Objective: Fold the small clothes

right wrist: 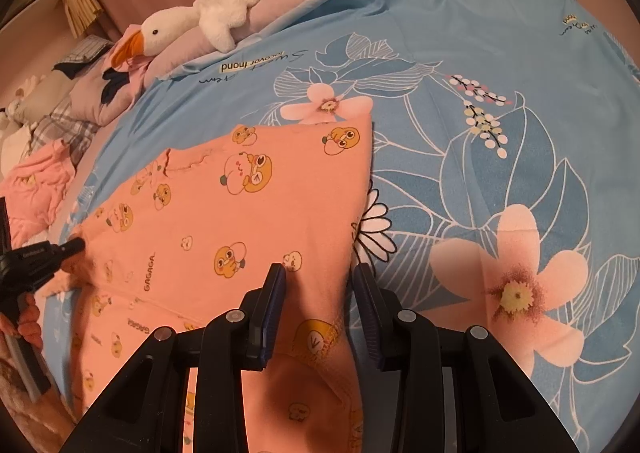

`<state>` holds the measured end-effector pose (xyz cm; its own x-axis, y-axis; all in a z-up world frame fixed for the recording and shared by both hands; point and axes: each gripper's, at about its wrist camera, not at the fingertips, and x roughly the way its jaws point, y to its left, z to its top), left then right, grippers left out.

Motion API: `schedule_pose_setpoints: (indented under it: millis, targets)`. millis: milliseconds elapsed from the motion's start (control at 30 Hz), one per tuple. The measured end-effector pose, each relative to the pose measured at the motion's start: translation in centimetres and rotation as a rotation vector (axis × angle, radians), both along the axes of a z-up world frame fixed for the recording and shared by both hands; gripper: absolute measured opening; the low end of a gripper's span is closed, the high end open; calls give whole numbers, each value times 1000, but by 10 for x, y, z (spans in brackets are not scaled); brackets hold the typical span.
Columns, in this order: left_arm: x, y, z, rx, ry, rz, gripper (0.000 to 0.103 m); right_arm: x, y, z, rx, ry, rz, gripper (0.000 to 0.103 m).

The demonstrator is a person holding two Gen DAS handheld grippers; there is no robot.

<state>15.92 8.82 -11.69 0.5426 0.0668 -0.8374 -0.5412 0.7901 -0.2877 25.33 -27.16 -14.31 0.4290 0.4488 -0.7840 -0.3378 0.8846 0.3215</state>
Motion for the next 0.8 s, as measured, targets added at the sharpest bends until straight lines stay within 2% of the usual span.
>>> schedule_pose_setpoints:
  millis: [800]
  targets:
    - [2,8,-22,-24,39,-4,9,1,2,-2,-18,-1,2,38]
